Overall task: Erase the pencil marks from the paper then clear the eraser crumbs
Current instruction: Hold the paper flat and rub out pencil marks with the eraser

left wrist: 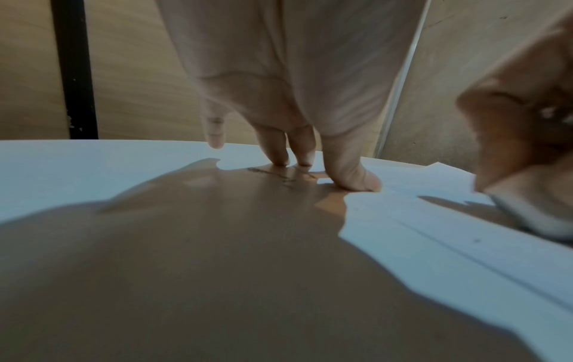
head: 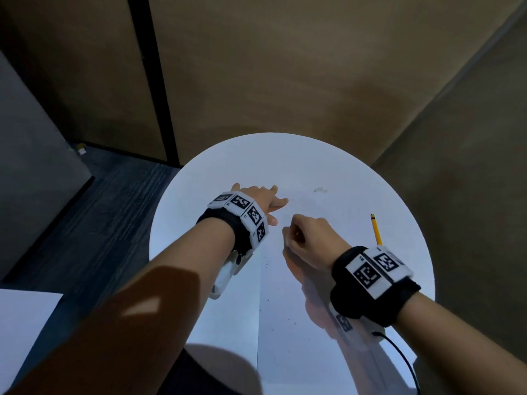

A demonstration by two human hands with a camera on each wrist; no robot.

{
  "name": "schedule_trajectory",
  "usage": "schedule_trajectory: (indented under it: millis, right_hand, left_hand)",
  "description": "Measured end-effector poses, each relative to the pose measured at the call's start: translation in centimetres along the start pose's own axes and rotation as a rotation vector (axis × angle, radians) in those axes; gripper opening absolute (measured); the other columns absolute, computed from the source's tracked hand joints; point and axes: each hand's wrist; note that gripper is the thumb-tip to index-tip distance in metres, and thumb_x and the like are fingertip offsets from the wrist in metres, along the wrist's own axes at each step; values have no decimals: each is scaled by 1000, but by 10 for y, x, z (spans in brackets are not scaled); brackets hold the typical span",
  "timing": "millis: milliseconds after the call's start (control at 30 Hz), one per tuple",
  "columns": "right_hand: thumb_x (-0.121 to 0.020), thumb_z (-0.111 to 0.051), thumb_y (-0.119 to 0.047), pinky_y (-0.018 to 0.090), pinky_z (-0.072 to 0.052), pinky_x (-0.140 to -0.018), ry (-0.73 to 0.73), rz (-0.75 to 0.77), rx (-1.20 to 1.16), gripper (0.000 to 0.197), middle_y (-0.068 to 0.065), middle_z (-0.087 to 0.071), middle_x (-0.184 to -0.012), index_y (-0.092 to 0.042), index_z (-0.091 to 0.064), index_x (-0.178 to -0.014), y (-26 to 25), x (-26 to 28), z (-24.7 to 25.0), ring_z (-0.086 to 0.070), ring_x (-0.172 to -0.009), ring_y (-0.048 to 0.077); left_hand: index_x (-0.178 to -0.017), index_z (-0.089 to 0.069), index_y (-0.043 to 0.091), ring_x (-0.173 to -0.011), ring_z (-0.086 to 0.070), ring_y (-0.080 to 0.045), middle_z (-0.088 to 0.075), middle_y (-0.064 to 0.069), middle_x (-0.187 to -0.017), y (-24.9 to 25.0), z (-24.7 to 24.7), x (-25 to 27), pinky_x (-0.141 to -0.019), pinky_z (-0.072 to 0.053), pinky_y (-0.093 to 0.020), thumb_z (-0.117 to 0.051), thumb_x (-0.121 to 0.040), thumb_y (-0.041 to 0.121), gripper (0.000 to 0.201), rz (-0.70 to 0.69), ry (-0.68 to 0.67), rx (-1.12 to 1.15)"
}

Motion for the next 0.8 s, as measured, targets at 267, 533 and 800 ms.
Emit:
schedule_trajectory:
  millis: [267,533,800]
  right_hand:
    - [-93,-47,-16,21,-35,-57,69,-52,-44,13,10,-65,-96,-6,-55,-92,-9,-10,2,-54,-82,22]
    - [-84,-63,-14,14,-41,-53,-63,-179,-356,10,-6,-57,-64,-11,-56,-77,18,13,12,-54,-57,10]
    - [-89,-57,-5,28,-49,-59,143,-413,-821,12,7,-65,-68,-8,-51,-79,49,25,9,-59,-53,16]
  left_hand:
    - [-152,-14,31,-143,-22,-23,-15,4,-159,1,-2,2,-114,-6,-53,-48,-98,38,64,9,12,35]
    - [-151,-17,29,-139,-31,-22,-29,6,-154,0,0,1,-113,-10,-51,-48,-97,39,63,3,19,47]
    - [-128,-51,32,-115,-53,-23,-57,2,-129,12,11,0,-94,-27,-37,-66,-84,47,49,-22,124,-146]
Point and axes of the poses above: each hand's wrist, its own x-axis away from the middle knuckle, its own z-axis out of the back of the hand, y = z × x
